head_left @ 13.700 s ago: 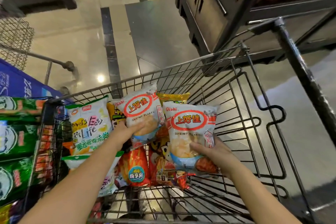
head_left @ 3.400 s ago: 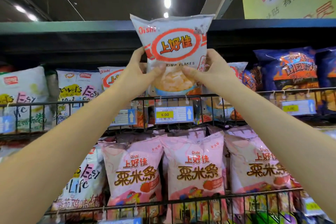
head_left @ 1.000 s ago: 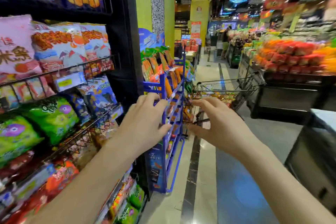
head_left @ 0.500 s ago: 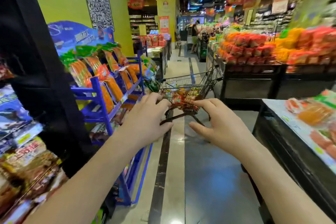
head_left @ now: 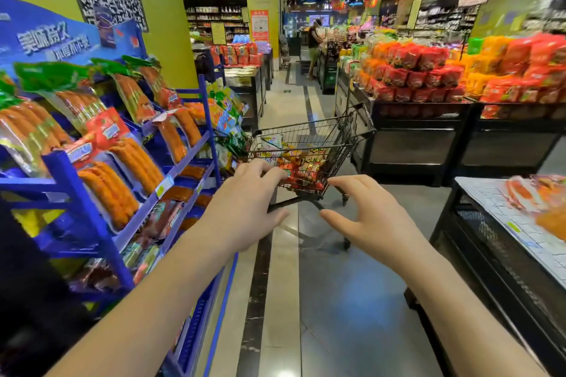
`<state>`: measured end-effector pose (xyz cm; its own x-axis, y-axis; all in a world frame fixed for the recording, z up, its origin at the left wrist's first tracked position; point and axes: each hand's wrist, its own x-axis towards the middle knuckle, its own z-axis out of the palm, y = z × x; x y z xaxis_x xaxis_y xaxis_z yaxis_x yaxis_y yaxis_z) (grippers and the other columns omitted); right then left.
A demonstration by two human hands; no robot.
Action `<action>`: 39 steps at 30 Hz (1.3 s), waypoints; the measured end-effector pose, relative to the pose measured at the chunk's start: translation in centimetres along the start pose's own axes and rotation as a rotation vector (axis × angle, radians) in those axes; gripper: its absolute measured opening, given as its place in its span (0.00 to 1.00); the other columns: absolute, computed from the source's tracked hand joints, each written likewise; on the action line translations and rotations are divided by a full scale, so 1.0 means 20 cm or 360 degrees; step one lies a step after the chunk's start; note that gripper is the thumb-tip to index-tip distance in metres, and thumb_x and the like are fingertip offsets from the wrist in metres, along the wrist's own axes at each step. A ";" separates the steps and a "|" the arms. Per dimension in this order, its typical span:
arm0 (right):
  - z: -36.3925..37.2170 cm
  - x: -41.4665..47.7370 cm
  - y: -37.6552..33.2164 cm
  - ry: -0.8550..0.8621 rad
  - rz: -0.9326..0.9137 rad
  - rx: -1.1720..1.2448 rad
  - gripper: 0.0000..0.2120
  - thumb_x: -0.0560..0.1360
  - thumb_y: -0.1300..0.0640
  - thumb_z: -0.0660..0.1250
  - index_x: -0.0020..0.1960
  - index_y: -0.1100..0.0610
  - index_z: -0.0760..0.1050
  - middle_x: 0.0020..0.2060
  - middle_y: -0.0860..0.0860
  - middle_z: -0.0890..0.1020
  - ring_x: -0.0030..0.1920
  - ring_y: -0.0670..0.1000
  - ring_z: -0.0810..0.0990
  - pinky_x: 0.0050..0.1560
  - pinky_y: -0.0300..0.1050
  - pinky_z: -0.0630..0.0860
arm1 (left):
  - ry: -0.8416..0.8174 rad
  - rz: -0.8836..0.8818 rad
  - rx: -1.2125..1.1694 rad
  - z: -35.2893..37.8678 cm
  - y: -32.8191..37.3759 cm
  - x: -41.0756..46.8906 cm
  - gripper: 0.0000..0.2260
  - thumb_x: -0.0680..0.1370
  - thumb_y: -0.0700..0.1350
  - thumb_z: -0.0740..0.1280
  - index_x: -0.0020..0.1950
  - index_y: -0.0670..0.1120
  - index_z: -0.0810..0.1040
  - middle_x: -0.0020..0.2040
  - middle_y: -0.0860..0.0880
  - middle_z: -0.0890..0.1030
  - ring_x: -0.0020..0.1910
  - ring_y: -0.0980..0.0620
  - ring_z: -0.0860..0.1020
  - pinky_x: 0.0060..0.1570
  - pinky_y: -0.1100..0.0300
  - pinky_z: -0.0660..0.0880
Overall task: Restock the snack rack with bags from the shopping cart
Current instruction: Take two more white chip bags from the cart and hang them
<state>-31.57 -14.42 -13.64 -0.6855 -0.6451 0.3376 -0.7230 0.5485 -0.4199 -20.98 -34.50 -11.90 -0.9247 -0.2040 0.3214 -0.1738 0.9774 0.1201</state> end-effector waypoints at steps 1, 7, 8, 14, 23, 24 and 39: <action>0.05 0.11 0.03 0.0001 0.0008 0.0010 0.30 0.78 0.40 0.69 0.77 0.46 0.67 0.71 0.43 0.72 0.69 0.44 0.72 0.65 0.41 0.72 | -0.0002 -0.0001 -0.0005 0.04 -0.07 0.10 0.29 0.79 0.59 0.70 0.78 0.55 0.66 0.74 0.51 0.67 0.74 0.47 0.66 0.69 0.50 0.72; 0.31 0.76 0.18 -0.0040 0.0121 0.0101 0.29 0.78 0.42 0.70 0.76 0.46 0.68 0.71 0.43 0.73 0.69 0.44 0.72 0.64 0.37 0.69 | -0.0132 0.0003 -0.0042 0.27 -0.46 0.67 0.29 0.79 0.59 0.69 0.77 0.55 0.66 0.73 0.51 0.67 0.73 0.48 0.67 0.68 0.49 0.73; 0.34 0.85 0.21 -0.0041 0.0135 0.0098 0.29 0.78 0.42 0.70 0.76 0.46 0.68 0.71 0.43 0.72 0.69 0.44 0.72 0.65 0.38 0.69 | -0.0143 0.0011 -0.0045 0.30 -0.51 0.76 0.28 0.79 0.59 0.70 0.77 0.55 0.67 0.73 0.51 0.67 0.73 0.48 0.67 0.68 0.49 0.73; 0.44 1.26 0.34 -0.0058 0.0178 0.0096 0.28 0.78 0.43 0.70 0.75 0.46 0.70 0.69 0.43 0.74 0.67 0.44 0.73 0.65 0.40 0.72 | -0.0139 -0.0008 -0.0130 0.42 -0.72 1.21 0.27 0.79 0.58 0.69 0.76 0.54 0.68 0.72 0.51 0.68 0.72 0.48 0.67 0.65 0.51 0.74; 0.63 1.94 0.66 -0.0079 0.0110 0.0151 0.29 0.76 0.42 0.71 0.74 0.48 0.71 0.67 0.45 0.74 0.67 0.46 0.74 0.67 0.47 0.74 | -0.0168 -0.0069 -0.0137 0.71 -0.93 1.81 0.27 0.79 0.59 0.69 0.75 0.54 0.69 0.72 0.51 0.68 0.72 0.49 0.67 0.64 0.51 0.73; 0.65 2.03 0.70 -0.0076 0.0090 0.0159 0.29 0.76 0.43 0.71 0.74 0.49 0.71 0.67 0.45 0.75 0.67 0.46 0.74 0.67 0.48 0.75 | -0.0170 -0.0073 -0.0125 0.76 -0.95 1.89 0.27 0.79 0.60 0.69 0.75 0.54 0.69 0.72 0.52 0.68 0.72 0.49 0.67 0.64 0.52 0.72; 0.99 3.17 1.32 -0.0334 0.0011 0.0212 0.28 0.78 0.42 0.70 0.76 0.48 0.68 0.70 0.45 0.73 0.71 0.47 0.71 0.70 0.44 0.68 | -0.0339 -0.0327 -0.0102 1.21 -1.26 2.92 0.28 0.79 0.60 0.69 0.76 0.55 0.68 0.73 0.53 0.67 0.73 0.50 0.66 0.67 0.52 0.73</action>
<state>-92.44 -51.34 -20.10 -0.6475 -0.7456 0.1579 -0.6913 0.4874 -0.5335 -78.79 -69.64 -18.88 -0.9239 -0.3740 0.0808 -0.3489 0.9101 0.2236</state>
